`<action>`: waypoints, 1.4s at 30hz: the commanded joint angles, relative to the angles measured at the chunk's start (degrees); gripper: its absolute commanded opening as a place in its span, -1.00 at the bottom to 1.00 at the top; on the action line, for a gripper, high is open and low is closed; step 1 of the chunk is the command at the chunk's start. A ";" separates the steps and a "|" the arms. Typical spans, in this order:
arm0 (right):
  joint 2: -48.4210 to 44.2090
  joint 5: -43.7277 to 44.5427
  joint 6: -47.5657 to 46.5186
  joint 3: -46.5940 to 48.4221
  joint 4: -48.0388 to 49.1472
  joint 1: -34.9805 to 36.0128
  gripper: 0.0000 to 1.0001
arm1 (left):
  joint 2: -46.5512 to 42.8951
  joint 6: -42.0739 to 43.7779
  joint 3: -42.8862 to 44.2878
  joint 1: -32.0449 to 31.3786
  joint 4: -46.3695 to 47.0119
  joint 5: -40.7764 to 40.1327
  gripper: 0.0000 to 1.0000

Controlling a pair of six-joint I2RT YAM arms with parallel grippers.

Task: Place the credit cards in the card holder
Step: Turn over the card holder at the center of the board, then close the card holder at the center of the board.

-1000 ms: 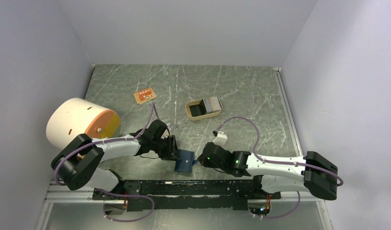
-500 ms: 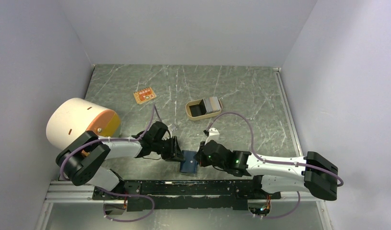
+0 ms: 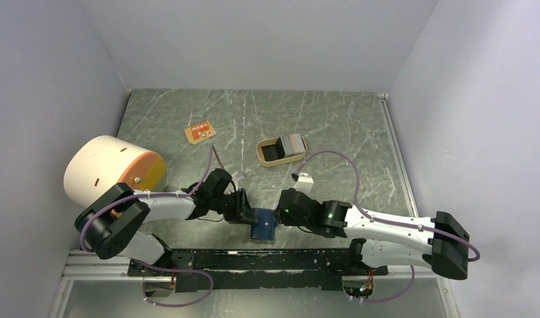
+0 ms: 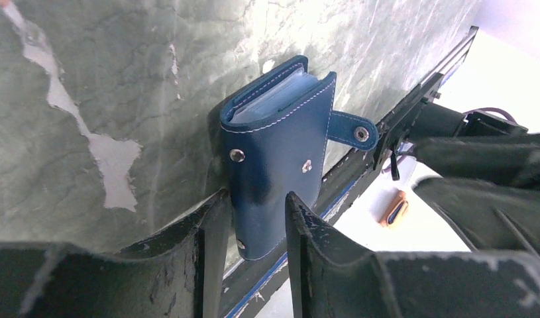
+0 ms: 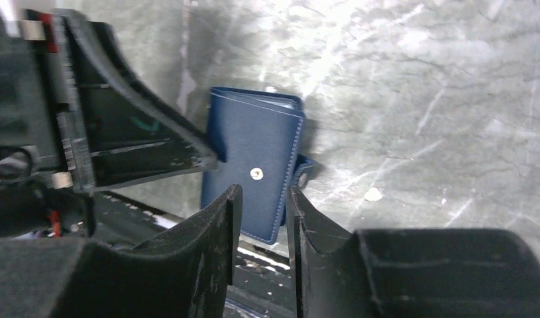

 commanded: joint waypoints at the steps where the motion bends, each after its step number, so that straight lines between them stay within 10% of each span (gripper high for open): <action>1: 3.71 1.89 4.62 1.21 -4.90 -0.06 -0.30 | -0.31 -0.78 0.30 -0.92 2.22 2.80 -0.18; 28: 10.39 3.54 -0.11 1.71 -1.83 -0.03 -1.00 | 0.80 0.06 0.35 -1.26 2.29 2.14 -0.20; 42: 9.68 -6.46 -6.09 -2.99 12.96 -0.01 -1.00 | 2.96 0.09 0.28 -1.31 3.66 2.51 -0.21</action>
